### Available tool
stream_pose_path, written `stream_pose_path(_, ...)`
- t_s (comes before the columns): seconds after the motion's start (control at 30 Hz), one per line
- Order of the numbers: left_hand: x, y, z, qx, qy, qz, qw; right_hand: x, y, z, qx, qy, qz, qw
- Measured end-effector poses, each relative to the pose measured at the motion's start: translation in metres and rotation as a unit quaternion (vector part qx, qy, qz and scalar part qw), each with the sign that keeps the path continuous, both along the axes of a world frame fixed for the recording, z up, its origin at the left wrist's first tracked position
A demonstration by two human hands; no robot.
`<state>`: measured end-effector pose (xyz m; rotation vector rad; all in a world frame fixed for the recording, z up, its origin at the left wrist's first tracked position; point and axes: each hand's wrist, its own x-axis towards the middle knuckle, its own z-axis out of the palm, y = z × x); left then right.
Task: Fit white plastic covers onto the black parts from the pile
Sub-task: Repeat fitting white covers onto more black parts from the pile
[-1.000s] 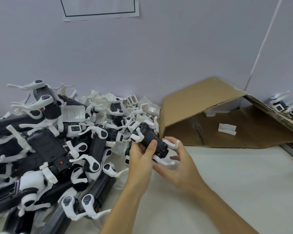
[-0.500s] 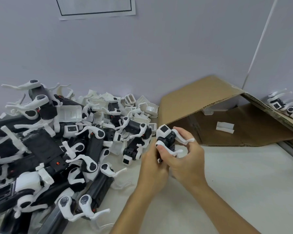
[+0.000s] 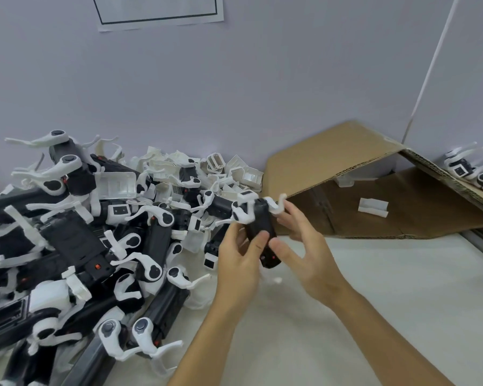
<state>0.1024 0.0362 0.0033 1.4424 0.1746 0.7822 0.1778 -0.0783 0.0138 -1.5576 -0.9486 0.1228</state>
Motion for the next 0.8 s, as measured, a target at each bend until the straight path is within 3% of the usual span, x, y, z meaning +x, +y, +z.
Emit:
stream_pose_path(0.17, 0.003, 0.003, 0.0, -0.082, 0.001, 0.028, 0.996, 0.001, -0.003, -0.009, -0.001, 0.158, 0.055, 0.986)
stream_pose_path(0.27, 0.003, 0.004, 0.001, -0.099, -0.002, 0.04, 0.994, -0.002, 0.002, -0.018, 0.061, 0.291, 0.114, 0.948)
stream_pose_path(0.33, 0.004, 0.004, 0.002, -0.126, -0.006, 0.039, 0.991, -0.001, 0.003, -0.02, 0.104, 0.329, 0.144, 0.928)
stream_pose_path(0.5, 0.003, 0.004, 0.002, -0.121, -0.001, 0.041, 0.992, -0.004, 0.008, -0.026, 0.05, 0.244, 0.129, 0.96)
stream_pose_path(0.8, 0.004, 0.0, -0.001, -0.095, 0.02, 0.042, 0.994, -0.012, 0.014, -0.025, 0.078, 0.283, 0.116, 0.949)
